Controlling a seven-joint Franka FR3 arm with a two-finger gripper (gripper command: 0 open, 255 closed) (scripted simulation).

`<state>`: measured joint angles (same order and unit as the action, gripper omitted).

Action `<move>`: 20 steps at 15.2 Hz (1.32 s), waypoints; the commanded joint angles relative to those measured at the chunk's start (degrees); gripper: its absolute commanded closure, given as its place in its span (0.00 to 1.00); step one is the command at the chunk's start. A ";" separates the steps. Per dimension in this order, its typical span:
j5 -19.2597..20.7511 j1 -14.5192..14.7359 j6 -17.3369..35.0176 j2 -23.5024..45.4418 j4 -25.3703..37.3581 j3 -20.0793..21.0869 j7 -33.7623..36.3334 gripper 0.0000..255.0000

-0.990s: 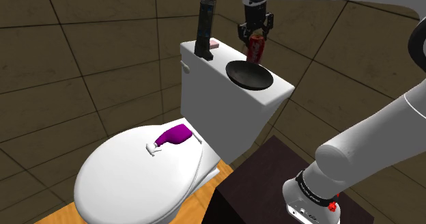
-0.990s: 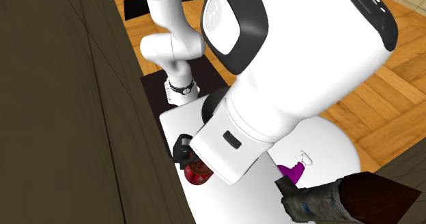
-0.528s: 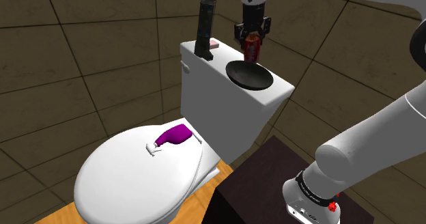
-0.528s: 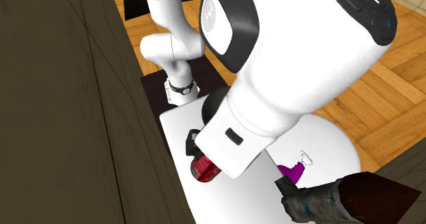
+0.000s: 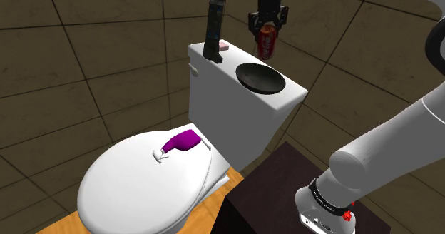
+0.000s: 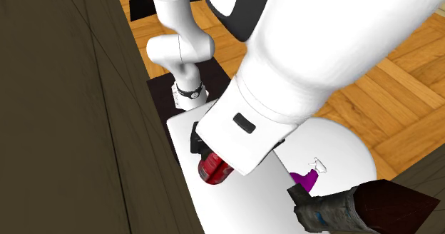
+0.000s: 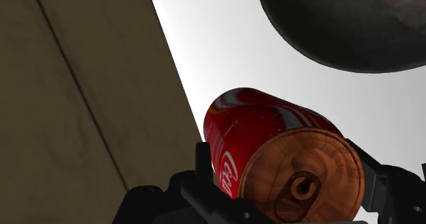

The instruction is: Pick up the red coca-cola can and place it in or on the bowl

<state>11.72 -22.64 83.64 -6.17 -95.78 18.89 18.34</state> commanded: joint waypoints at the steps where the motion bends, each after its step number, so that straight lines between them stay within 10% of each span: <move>1: 0.20 0.01 -1.70 0.54 2.24 0.09 -0.24 1.00; 14: 2.31 0.63 -13.18 5.55 18.38 1.12 -1.36 1.00; 20: -0.72 2.30 -15.17 -1.48 12.99 2.77 2.19 1.00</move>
<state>11.73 -20.63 68.60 -6.02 -81.24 21.40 19.85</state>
